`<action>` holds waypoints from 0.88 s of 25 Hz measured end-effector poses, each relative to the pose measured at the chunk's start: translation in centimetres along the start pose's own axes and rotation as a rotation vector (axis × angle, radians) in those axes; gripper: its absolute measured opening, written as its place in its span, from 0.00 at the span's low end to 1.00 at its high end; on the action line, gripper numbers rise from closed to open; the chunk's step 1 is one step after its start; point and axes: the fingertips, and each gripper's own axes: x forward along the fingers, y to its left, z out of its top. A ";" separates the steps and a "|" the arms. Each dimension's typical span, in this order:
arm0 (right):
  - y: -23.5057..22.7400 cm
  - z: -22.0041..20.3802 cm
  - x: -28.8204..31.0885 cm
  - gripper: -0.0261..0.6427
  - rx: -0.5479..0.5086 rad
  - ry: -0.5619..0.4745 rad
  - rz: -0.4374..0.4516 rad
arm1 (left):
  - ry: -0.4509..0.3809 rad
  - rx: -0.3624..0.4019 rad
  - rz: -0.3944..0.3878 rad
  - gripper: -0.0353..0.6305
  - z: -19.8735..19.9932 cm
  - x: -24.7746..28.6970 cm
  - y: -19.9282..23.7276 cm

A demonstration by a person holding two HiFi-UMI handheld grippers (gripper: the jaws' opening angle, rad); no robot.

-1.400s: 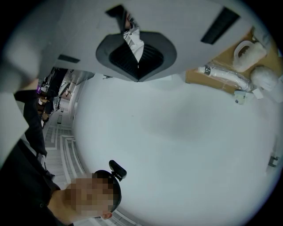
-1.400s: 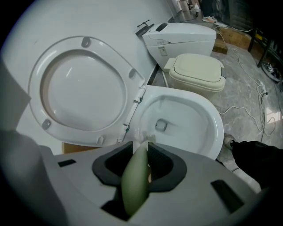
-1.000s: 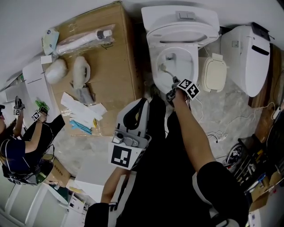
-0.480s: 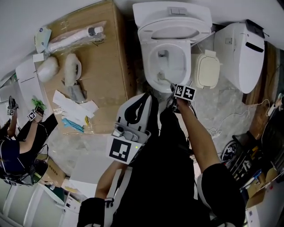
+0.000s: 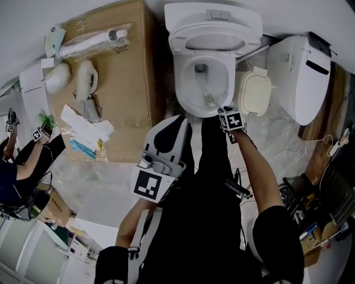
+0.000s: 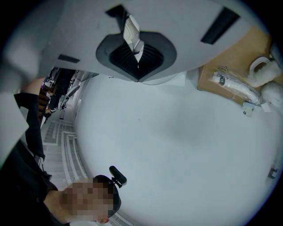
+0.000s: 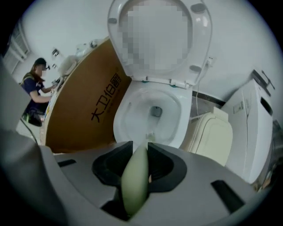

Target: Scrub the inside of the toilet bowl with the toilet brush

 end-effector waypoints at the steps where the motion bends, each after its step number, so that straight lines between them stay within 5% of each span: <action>1: -0.4 0.1 -0.1 0.21 -0.061 0.013 0.002 | -0.012 -0.004 0.017 0.06 0.1 0.2 -0.1; 7: -2.9 1.9 0.0 0.21 -0.536 0.113 0.018 | -0.068 0.000 0.135 0.06 1.2 1.4 -1.8; 14: -6.1 6.1 0.1 0.21 -0.876 0.153 -0.005 | -0.149 -0.016 0.232 0.06 2.6 3.1 -2.7; 22: -7.5 11.0 0.5 0.21 -1.374 0.178 -0.086 | -0.149 -0.036 0.329 0.06 1.9 2.9 -2.3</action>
